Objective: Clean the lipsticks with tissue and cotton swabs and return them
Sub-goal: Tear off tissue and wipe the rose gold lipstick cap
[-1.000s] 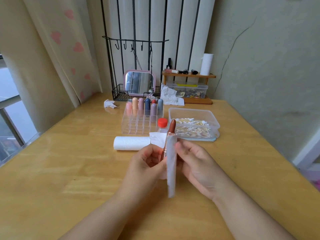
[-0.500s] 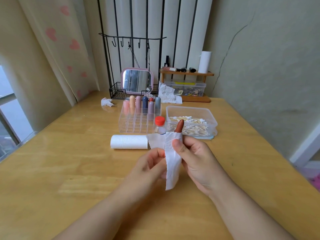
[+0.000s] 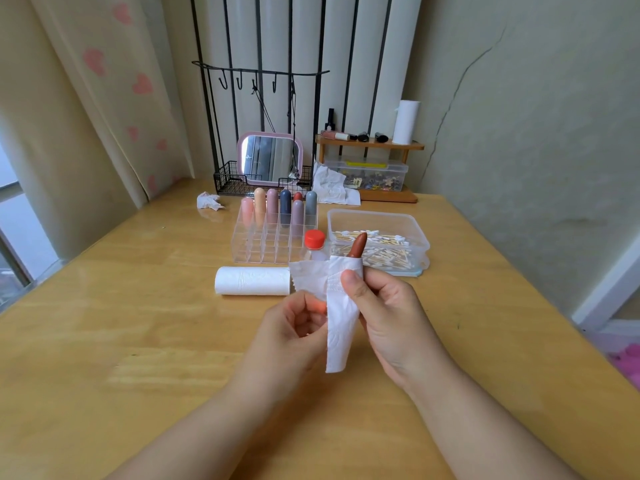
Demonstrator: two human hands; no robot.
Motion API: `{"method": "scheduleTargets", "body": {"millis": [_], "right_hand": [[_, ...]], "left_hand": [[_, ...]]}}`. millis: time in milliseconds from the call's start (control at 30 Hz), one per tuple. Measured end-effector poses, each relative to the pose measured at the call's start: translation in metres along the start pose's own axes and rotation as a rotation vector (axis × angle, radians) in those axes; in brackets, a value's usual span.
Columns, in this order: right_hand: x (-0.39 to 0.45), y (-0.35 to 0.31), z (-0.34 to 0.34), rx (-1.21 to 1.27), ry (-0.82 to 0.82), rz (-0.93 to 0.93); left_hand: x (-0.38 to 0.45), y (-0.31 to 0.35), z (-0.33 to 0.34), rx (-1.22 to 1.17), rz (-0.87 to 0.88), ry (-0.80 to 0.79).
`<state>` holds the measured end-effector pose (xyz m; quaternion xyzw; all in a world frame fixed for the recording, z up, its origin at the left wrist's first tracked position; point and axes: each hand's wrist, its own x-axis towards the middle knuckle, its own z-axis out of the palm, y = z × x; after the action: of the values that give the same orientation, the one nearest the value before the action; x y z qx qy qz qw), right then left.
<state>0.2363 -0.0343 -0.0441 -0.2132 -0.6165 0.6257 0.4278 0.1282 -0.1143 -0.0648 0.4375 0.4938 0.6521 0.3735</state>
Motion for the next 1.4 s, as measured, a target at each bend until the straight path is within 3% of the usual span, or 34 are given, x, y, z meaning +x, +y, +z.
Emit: {"method": "scheduleTargets", "body": {"millis": [200, 500, 733, 1067, 1400], "right_hand": [[-0.002, -0.008, -0.003, 0.035, -0.007, 0.065], [0.0, -0.004, -0.002, 0.089, 0.018, 0.026], [0.0, -0.008, -0.005, 0.111, -0.05, 0.023], [-0.002, -0.014, -0.001, 0.128, -0.009, 0.043], [-0.001, -0.01, 0.0, 0.138, -0.01, -0.007]], "left_hand": [[0.002, -0.002, 0.0, -0.093, -0.14, -0.254], [0.001, -0.004, 0.0, 0.006, -0.078, -0.009], [0.003, 0.001, -0.004, -0.144, -0.184, -0.204], [0.003, -0.009, -0.004, -0.101, -0.151, -0.159], [0.001, 0.001, 0.0, -0.09, -0.044, -0.016]]}}
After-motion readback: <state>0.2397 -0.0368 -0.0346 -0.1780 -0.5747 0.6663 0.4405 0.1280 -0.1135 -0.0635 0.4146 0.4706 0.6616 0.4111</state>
